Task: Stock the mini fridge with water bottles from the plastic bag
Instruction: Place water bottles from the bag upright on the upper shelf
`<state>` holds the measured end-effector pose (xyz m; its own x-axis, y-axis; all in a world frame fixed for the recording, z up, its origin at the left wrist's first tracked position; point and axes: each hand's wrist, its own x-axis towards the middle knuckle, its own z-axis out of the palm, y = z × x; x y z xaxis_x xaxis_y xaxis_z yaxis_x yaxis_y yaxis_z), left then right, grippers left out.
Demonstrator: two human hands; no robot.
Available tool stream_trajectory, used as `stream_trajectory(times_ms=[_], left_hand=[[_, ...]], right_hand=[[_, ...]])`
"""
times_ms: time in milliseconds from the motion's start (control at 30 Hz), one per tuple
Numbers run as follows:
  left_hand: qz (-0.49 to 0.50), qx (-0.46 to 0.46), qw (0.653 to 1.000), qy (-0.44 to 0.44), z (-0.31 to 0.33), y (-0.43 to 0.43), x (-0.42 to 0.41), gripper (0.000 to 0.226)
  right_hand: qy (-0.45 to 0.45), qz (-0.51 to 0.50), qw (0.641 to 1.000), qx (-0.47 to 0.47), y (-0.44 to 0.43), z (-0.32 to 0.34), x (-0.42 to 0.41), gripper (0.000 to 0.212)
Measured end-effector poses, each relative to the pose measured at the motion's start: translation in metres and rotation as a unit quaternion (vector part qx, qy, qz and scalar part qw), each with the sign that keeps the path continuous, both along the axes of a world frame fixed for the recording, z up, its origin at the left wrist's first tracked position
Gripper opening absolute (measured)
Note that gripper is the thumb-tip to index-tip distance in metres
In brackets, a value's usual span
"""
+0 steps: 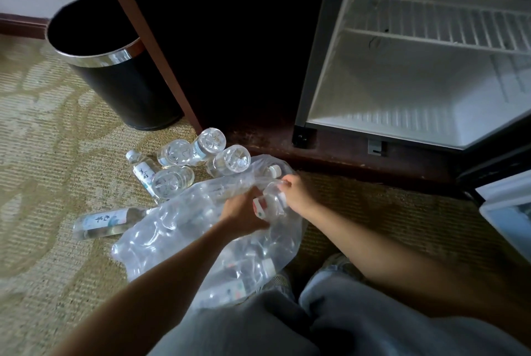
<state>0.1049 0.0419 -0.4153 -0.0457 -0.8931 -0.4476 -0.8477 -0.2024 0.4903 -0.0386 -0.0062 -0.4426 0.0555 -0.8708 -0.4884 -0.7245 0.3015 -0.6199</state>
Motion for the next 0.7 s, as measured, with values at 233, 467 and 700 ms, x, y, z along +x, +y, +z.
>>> stream_trajectory(times_ms=[233, 467, 700], left_hand=[[0.003, -0.050, 0.999, 0.002, 0.000, 0.011, -0.008, 0.065], [-0.189, 0.040, 0.960, -0.203, 0.015, -0.019, -0.027, 0.064], [-0.069, -0.005, 0.996, -0.064, 0.020, -0.007, -0.014, 0.049]], right_hand=[[0.029, 0.004, 1.000, -0.004, 0.003, 0.003, -0.004, 0.029], [0.155, 0.093, 0.978, -0.104, 0.011, 0.013, -0.012, 0.027], [0.052, 0.132, 0.986, -0.090, 0.004, 0.011, -0.024, 0.025]])
